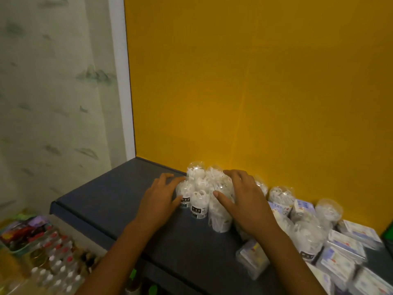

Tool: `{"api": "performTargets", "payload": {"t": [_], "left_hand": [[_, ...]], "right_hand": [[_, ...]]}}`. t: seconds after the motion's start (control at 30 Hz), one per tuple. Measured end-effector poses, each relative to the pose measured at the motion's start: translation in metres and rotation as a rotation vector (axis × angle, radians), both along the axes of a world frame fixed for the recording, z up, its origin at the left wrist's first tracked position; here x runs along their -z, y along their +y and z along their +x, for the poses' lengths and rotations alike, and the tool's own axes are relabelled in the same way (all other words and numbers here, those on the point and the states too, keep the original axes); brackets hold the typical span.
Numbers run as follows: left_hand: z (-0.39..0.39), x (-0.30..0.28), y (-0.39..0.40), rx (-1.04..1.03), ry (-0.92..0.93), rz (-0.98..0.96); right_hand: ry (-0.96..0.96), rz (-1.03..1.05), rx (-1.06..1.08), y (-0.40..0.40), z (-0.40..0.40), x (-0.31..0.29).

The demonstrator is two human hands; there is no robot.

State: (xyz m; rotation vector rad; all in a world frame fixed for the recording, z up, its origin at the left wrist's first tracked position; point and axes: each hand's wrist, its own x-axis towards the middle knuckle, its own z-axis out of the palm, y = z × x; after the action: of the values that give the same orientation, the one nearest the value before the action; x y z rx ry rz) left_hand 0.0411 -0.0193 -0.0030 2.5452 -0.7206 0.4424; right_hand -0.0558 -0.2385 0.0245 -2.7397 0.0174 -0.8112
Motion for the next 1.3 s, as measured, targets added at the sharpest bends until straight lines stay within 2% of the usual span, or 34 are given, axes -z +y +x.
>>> {"api": "performTargets", "payload": {"t": [0.13, 0.27, 0.7, 0.8, 0.97, 1.1, 1.3], "left_hand": [[0.022, 0.01, -0.004, 0.097, 0.069, -0.023], [0.033, 0.023, -0.008, 0.201, 0.147, -0.128], [0.043, 0.033, -0.009, 0.266, 0.197, -0.403], [0.043, 0.025, -0.001, 0.295, 0.229, -0.471], [0.038, -0.002, 0.017, 0.338, 0.395, -0.74], [0.032, -0.01, 0.032, 0.361, 0.469, -0.879], [0.027, -0.003, 0.045, 0.369, 0.548, -0.942]], "right_hand": [[-0.028, 0.029, 0.072, 0.011, -0.002, 0.003], [-0.031, 0.091, 0.169, 0.016, -0.01, 0.012], [-0.026, 0.167, 0.283, 0.019, -0.028, 0.013], [0.006, 0.244, 0.232, 0.022, -0.026, 0.014], [0.186, 0.403, 0.037, 0.019, -0.017, 0.011], [0.304, 0.353, -0.008, 0.013, -0.011, 0.009], [0.374, 0.302, -0.01, 0.005, -0.007, 0.014]]}}
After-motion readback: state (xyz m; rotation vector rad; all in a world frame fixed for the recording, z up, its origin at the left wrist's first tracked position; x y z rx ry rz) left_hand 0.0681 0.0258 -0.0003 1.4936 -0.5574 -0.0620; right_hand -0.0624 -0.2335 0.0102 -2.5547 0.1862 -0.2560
